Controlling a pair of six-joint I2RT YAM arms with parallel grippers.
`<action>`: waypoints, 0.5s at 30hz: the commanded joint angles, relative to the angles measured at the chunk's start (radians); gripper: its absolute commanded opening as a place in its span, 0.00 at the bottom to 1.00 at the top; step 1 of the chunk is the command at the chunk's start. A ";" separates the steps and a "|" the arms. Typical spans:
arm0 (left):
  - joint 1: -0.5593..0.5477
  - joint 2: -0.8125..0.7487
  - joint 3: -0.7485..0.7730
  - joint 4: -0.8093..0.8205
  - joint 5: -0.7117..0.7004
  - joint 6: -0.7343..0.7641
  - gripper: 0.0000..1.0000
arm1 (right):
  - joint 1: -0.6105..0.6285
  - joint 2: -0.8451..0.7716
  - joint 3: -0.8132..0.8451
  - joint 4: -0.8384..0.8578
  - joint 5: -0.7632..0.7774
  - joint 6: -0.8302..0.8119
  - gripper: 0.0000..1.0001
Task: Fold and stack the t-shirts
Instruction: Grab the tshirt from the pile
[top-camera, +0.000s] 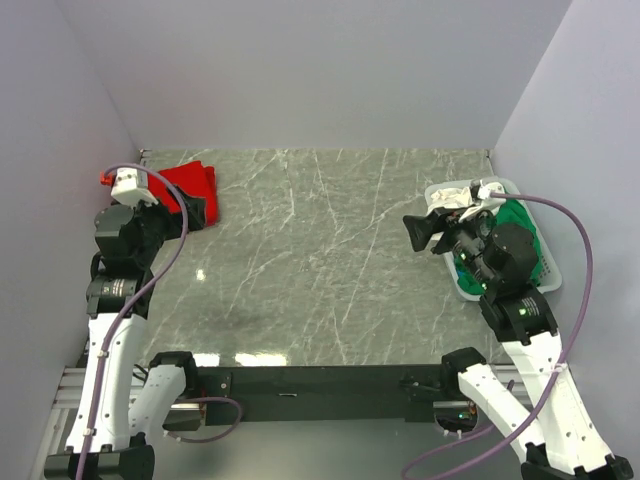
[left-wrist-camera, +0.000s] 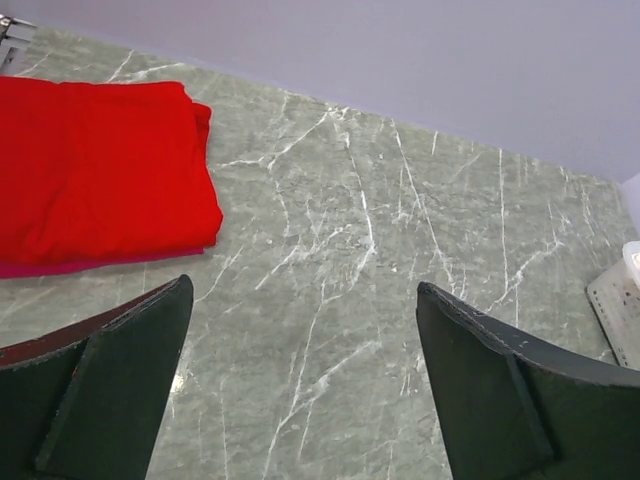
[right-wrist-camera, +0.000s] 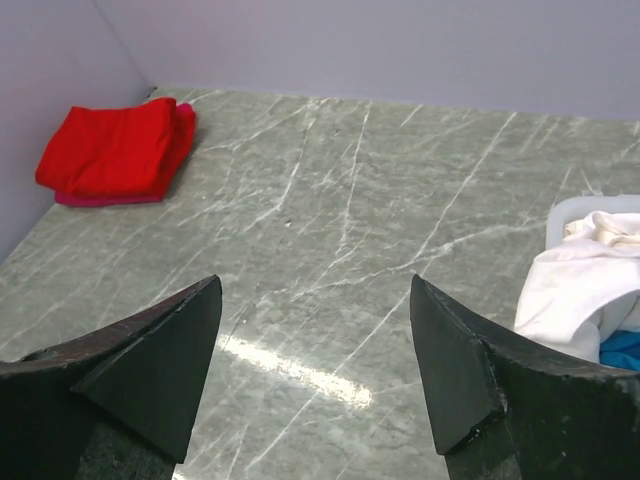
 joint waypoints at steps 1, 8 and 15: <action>0.005 -0.007 0.002 0.039 -0.032 0.007 0.99 | 0.003 -0.019 0.016 -0.003 0.041 -0.007 0.82; 0.005 -0.016 -0.023 0.044 -0.039 -0.012 0.99 | 0.003 -0.009 0.050 -0.084 0.092 -0.006 0.83; 0.006 0.010 -0.013 0.022 -0.028 -0.013 0.99 | 0.000 0.037 0.090 -0.188 0.326 0.053 0.85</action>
